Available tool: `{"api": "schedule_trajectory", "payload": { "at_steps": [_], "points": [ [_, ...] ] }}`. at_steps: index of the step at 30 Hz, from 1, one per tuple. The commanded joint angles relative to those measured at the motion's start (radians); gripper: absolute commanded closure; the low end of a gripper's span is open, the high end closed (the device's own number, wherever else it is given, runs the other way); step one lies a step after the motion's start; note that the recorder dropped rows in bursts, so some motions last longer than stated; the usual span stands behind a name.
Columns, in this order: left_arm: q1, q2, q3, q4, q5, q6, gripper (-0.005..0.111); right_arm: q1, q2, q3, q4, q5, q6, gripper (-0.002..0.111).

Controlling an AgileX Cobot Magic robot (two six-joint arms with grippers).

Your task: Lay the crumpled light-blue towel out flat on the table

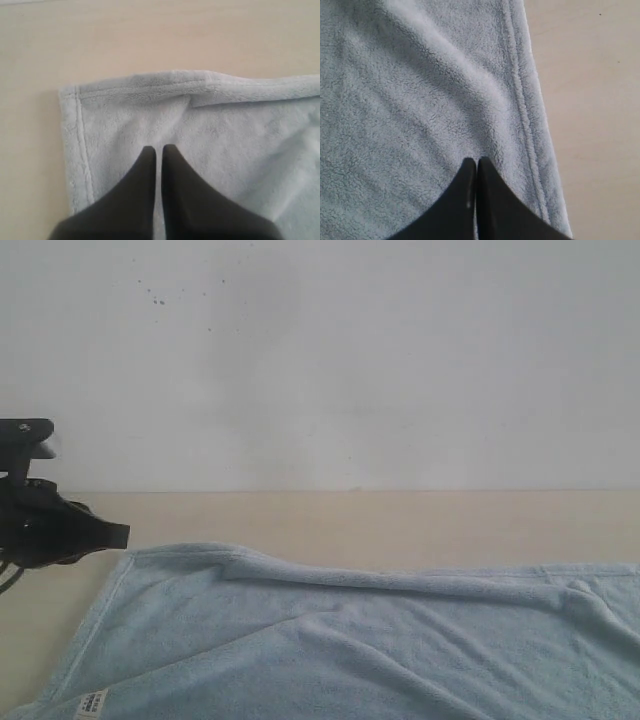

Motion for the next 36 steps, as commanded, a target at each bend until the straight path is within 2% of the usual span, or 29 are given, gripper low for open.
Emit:
{"api": "schedule_trajectory", "payload": {
  "at_steps": [1, 9, 26, 36],
  "points": [
    [-0.003, 0.145, -0.125, -0.004, -0.035, -0.009, 0.103, -0.002, -0.017, 0.002, 0.028, -0.03, -0.031, 0.109],
    [-0.003, 0.341, -0.312, -0.004, -0.045, -0.009, 0.103, -0.002, -0.017, 0.002, 0.028, -0.041, -0.031, 0.109],
    [0.034, 0.566, -0.453, -0.004, -0.024, 0.024, 0.103, -0.002, -0.017, 0.002, 0.044, -0.041, -0.031, 0.109],
    [0.116, 0.639, -0.458, -0.004, 0.008, 0.052, 0.103, -0.002, -0.088, 0.002, 0.051, -0.039, -0.033, 0.109]
  ]
}}
